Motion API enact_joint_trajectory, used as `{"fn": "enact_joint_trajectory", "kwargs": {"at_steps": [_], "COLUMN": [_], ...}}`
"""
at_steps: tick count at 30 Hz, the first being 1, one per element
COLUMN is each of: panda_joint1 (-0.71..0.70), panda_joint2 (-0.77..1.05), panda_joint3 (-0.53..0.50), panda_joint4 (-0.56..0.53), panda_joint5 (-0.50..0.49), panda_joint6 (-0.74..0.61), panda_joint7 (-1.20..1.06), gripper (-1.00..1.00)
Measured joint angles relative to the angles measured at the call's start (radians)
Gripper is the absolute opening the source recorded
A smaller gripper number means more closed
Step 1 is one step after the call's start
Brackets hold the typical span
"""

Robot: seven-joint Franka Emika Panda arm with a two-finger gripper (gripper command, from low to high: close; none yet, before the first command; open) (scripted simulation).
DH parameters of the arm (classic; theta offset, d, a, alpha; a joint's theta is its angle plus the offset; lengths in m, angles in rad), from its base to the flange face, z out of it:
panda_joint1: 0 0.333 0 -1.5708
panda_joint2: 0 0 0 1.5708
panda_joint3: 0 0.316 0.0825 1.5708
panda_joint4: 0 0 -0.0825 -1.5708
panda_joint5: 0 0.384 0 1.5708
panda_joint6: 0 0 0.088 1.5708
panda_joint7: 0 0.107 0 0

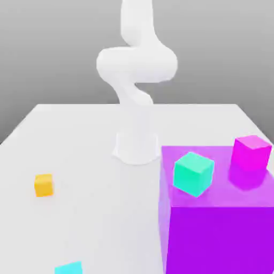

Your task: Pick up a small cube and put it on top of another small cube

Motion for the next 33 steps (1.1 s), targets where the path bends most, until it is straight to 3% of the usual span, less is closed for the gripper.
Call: {"fn": "enact_joint_trajectory", "kwargs": {"at_steps": [12, 20, 33], "panda_joint1": [0.098, 0.084, 0.017], "panda_joint2": [0.442, 0.731, 1.155], "panda_joint3": [-0.178, -0.216, -0.225], "panda_joint4": [0.031, 0.052, 0.081], "panda_joint5": [0.16, 0.252, 0.221], "panda_joint6": [0.093, 0.156, 0.317], "panda_joint7": [-0.317, -0.518, -0.697], "gripper": [0.0, 0.0, 0.0]}}
